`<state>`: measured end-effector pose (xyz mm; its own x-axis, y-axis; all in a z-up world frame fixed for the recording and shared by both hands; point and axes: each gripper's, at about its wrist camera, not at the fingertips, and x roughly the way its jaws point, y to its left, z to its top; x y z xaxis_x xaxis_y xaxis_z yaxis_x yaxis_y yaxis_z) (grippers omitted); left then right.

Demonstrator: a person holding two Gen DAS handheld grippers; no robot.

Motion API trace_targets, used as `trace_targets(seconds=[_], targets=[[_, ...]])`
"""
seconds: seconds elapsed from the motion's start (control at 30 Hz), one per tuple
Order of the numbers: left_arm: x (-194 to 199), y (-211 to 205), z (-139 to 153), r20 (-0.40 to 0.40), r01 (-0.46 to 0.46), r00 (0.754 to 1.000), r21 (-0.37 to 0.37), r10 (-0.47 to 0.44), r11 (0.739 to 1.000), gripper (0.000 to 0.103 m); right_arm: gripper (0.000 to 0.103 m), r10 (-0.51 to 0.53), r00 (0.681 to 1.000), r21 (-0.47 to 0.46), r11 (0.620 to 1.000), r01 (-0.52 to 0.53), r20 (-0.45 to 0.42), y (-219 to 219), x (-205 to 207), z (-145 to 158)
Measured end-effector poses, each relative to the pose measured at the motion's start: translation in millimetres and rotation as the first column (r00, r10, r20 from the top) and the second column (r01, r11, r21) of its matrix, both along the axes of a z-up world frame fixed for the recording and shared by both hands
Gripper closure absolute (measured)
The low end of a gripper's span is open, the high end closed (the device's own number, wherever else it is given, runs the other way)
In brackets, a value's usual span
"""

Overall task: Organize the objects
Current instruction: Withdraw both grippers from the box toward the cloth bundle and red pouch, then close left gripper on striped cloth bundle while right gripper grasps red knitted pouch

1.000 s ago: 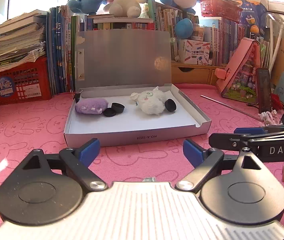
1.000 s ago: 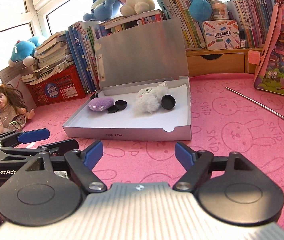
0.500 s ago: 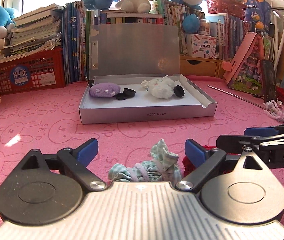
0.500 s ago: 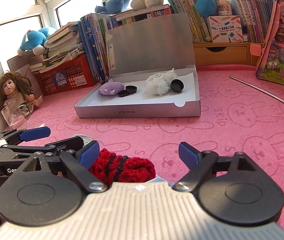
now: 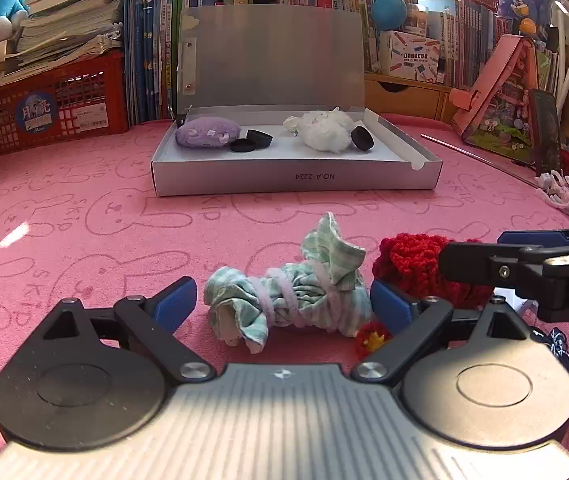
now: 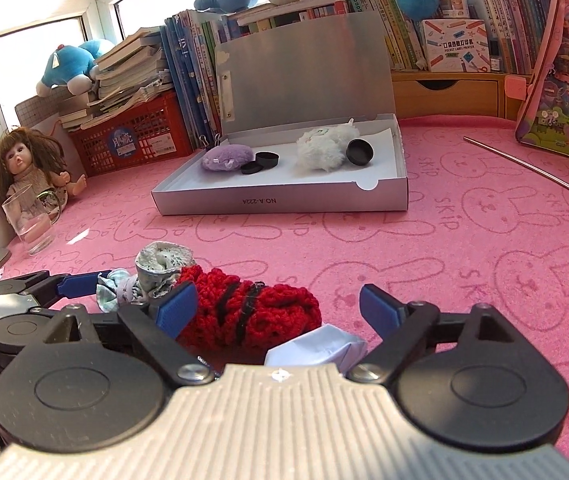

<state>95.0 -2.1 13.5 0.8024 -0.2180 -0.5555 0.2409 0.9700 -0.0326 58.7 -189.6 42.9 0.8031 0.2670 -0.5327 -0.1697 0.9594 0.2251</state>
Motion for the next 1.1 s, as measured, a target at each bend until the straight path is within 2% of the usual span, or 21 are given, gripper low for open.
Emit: trace_targets(seconds=[0.23, 0.5, 0.73, 1.1], targets=[[3, 2, -1, -0.004, -0.035, 0.999, -0.018, 0.035, 0.999, 0.007, 0.009, -0.011, 1.0, 0.02, 1.0, 0.011, 0.004, 5, 2, 1], [2, 12, 9, 0.053, -0.049, 0.998, 0.055, 0.046, 0.997, 0.007, 0.007, -0.033, 0.999, 0.001, 0.999, 0.033, 0.011, 19, 5, 2], [2, 27, 5, 0.038, -0.08, 0.996, 0.044, 0.079, 0.996, 0.007, 0.006, -0.079, 0.996, -0.01, 0.997, 0.078, -0.033, 23, 12, -4], [8, 30, 0, 0.006, -0.078, 0.997, 0.022, 0.078, 0.997, 0.007, 0.004, -0.094, 0.995, -0.077, 0.993, 0.091, -0.04, 32, 14, -11]])
